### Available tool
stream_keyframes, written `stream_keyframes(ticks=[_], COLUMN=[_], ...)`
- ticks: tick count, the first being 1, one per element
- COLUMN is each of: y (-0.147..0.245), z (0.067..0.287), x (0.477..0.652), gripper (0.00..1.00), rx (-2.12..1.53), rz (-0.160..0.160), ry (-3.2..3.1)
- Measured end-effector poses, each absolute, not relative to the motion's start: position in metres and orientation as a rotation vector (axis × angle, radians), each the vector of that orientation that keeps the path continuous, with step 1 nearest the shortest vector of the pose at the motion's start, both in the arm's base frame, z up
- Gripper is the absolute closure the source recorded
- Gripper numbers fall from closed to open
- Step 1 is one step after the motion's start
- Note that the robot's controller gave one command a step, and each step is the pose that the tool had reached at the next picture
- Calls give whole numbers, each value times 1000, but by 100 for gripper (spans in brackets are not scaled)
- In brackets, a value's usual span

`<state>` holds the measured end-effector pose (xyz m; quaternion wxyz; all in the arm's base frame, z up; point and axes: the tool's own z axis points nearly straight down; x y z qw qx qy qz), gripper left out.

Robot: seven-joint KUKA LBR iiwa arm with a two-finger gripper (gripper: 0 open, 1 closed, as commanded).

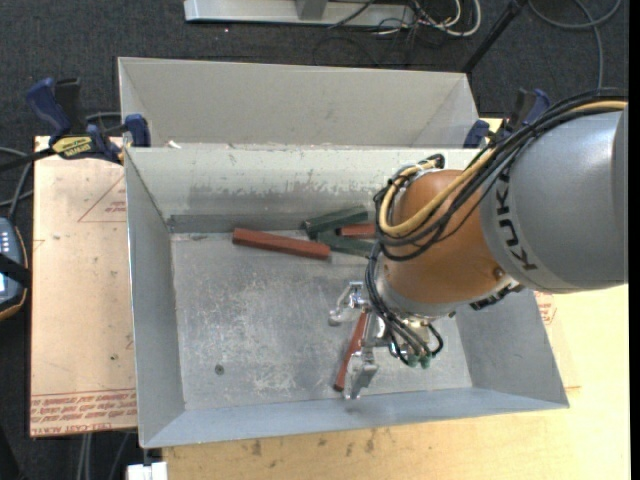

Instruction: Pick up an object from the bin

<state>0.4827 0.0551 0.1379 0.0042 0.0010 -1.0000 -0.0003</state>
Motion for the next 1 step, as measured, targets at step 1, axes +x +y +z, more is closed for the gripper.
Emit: stream_keyframes(ticks=[1], y=[55], z=[141], x=[485], gripper=[0], rx=[0], rz=[-2], ry=[-3141])
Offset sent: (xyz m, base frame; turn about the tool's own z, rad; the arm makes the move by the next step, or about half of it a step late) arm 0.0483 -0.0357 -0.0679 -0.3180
